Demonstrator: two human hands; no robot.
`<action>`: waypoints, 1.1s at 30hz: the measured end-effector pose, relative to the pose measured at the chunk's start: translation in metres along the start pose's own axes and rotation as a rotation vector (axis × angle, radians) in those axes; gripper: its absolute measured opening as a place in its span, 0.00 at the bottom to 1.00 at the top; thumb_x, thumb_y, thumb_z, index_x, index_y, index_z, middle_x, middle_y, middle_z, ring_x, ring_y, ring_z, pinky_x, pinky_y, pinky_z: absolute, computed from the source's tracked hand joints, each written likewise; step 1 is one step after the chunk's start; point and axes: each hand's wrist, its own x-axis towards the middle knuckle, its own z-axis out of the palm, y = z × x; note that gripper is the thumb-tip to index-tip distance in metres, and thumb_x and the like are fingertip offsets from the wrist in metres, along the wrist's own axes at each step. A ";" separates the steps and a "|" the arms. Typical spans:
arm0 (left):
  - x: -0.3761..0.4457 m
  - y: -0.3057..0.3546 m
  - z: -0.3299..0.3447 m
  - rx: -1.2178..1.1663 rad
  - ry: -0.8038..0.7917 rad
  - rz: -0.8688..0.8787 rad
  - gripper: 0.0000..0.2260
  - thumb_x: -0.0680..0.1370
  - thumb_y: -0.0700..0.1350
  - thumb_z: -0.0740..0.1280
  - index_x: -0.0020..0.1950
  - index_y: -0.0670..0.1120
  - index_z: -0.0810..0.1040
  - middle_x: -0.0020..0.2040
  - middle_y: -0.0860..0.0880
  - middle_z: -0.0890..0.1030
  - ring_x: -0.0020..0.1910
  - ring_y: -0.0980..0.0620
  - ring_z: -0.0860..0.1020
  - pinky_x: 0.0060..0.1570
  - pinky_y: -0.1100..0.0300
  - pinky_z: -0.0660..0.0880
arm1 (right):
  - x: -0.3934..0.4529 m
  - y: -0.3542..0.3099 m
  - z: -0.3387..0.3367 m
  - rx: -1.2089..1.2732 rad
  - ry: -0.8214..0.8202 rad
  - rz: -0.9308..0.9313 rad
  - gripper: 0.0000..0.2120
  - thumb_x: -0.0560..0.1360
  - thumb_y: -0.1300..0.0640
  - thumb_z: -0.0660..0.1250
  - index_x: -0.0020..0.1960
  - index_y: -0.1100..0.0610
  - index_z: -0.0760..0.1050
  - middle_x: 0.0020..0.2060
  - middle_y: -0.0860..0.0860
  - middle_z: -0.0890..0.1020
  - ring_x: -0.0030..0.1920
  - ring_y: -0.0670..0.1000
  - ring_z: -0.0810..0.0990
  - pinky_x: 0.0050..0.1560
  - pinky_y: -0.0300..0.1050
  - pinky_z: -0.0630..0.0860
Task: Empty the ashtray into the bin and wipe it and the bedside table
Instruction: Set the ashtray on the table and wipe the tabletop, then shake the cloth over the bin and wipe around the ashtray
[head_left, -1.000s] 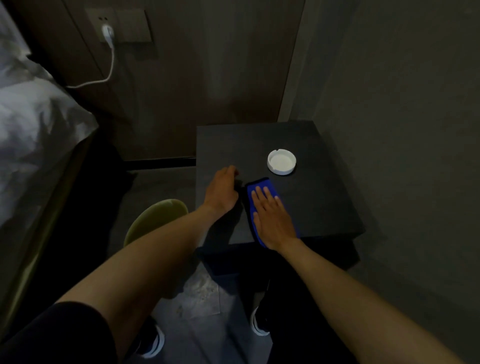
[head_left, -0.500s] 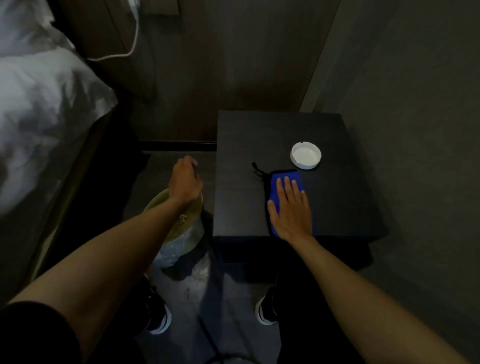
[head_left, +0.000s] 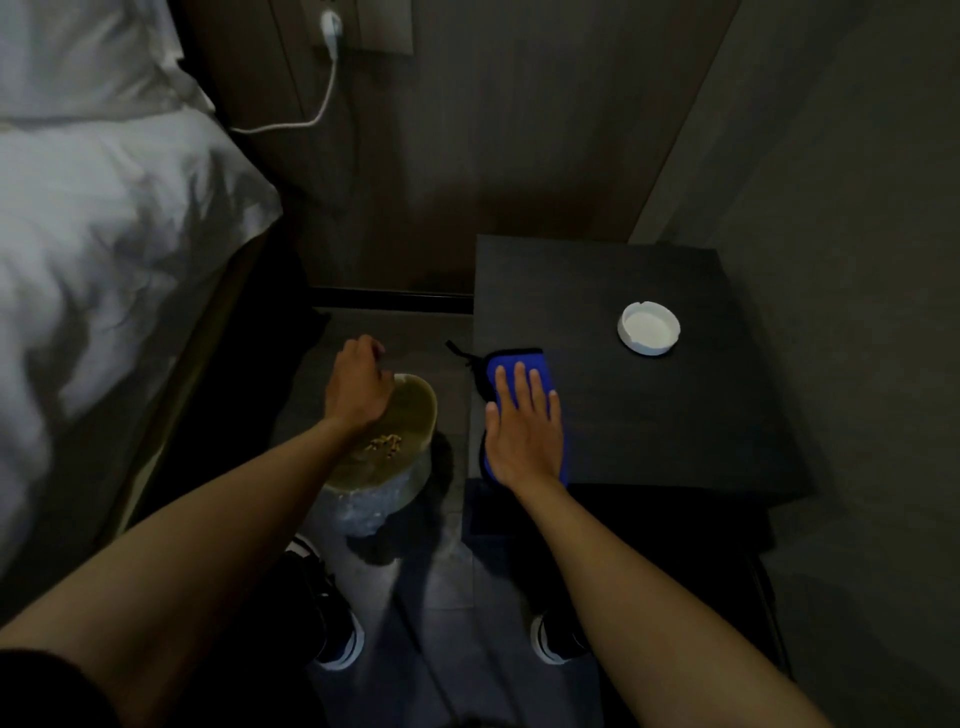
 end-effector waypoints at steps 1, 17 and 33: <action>0.000 -0.002 -0.002 0.004 0.004 -0.006 0.12 0.78 0.40 0.67 0.61 0.42 0.73 0.59 0.42 0.75 0.58 0.43 0.75 0.55 0.51 0.73 | 0.001 -0.007 0.001 0.008 0.000 -0.019 0.27 0.84 0.45 0.43 0.81 0.48 0.45 0.81 0.49 0.47 0.80 0.51 0.42 0.79 0.54 0.42; -0.005 -0.029 -0.020 0.001 0.046 -0.093 0.11 0.75 0.40 0.68 0.56 0.44 0.74 0.56 0.43 0.76 0.53 0.44 0.77 0.51 0.48 0.76 | 0.026 -0.092 -0.022 1.708 -0.488 0.546 0.28 0.83 0.39 0.52 0.69 0.59 0.73 0.65 0.58 0.79 0.61 0.56 0.79 0.63 0.52 0.75; -0.032 0.114 -0.009 -0.844 -0.745 -0.465 0.26 0.81 0.65 0.55 0.58 0.45 0.78 0.54 0.44 0.81 0.52 0.45 0.80 0.51 0.50 0.76 | 0.008 0.002 -0.097 2.363 -0.240 0.751 0.27 0.77 0.38 0.63 0.63 0.58 0.80 0.59 0.62 0.83 0.63 0.63 0.78 0.67 0.59 0.70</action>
